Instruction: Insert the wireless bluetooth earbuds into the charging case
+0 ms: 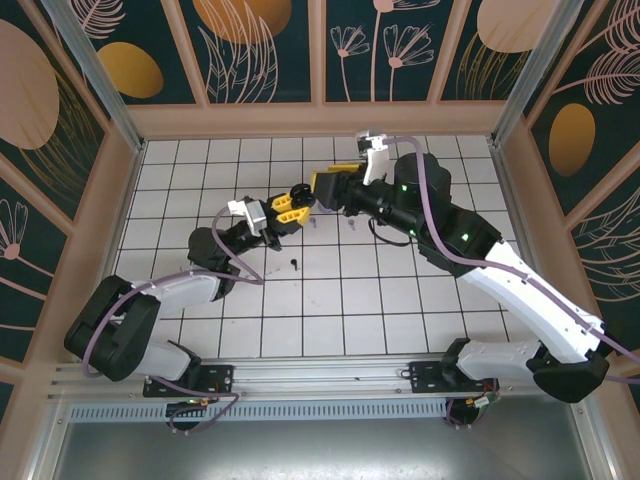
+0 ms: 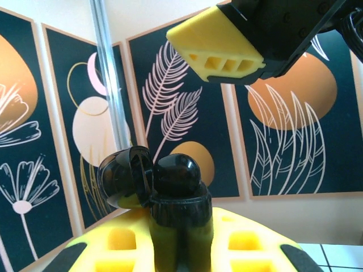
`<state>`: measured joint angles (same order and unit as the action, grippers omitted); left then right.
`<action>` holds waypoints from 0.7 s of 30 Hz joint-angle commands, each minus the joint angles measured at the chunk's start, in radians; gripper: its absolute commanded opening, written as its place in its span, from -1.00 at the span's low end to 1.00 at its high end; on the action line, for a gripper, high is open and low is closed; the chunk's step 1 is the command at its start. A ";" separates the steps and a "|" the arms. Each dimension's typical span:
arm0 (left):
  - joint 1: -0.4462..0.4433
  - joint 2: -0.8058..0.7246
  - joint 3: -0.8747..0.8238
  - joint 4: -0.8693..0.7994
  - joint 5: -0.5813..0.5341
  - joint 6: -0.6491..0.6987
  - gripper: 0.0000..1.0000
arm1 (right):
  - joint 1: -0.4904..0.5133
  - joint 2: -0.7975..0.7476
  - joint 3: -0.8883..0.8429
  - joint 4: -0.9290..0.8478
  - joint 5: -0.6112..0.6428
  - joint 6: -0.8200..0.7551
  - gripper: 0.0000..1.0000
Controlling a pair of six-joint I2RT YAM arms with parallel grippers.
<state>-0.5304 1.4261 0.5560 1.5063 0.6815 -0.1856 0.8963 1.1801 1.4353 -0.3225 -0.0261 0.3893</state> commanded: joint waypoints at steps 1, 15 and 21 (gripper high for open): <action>-0.006 0.022 0.027 0.013 0.073 -0.044 -1.00 | 0.001 -0.029 -0.030 -0.083 0.010 -0.024 0.03; -0.006 0.066 0.048 -0.004 0.185 -0.134 -1.00 | 0.044 -0.015 -0.068 -0.220 0.037 -0.087 0.01; -0.006 0.066 0.054 -0.004 0.188 -0.152 -1.00 | 0.049 0.035 -0.033 -0.236 0.032 -0.111 0.01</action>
<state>-0.5304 1.4883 0.5838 1.4864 0.8463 -0.3058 0.9371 1.1889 1.3735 -0.5323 -0.0082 0.3107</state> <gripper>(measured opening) 0.196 0.505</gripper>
